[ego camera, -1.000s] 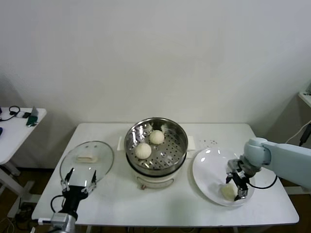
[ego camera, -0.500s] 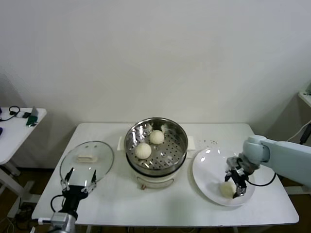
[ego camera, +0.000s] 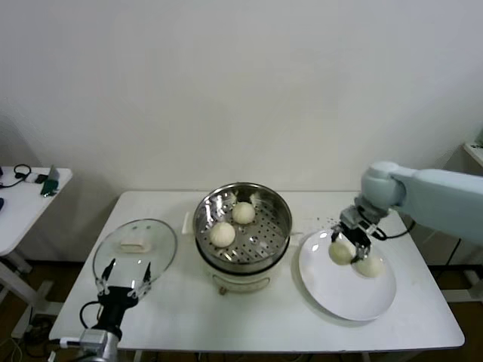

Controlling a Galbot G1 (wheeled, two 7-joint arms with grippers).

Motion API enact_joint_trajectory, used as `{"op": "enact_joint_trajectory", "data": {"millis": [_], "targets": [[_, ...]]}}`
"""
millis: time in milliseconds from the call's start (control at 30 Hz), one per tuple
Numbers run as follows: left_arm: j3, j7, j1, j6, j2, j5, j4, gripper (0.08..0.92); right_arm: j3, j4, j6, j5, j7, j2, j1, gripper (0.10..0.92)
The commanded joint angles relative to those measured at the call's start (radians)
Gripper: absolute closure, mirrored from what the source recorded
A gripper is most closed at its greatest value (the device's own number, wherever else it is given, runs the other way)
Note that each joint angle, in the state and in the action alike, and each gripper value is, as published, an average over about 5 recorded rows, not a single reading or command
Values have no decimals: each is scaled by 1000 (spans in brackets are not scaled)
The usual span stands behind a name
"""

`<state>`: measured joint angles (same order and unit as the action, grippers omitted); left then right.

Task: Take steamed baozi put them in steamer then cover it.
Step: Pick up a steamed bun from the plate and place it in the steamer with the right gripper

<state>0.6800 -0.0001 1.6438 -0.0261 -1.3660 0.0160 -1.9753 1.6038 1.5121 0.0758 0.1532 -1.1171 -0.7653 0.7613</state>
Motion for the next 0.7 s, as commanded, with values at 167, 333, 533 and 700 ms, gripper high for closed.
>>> {"op": "enact_joint_trajectory", "data": {"millis": [167, 333, 533, 700], "targets": [[-5, -2, 2, 1, -4, 1, -2, 177, 7, 27, 261, -3, -23, -326, 263, 304], [-4, -2, 7, -2, -7, 2, -1, 177, -34, -24, 284, -30, -17, -433, 187, 304], [-1, -4, 21, -2, 11, 10, 2, 177, -68, -78, 292, -71, -13, -536, 69, 304], [3, -5, 36, -5, 28, 15, 3, 177, -82, -122, 301, -97, -15, -584, -20, 304]]}}
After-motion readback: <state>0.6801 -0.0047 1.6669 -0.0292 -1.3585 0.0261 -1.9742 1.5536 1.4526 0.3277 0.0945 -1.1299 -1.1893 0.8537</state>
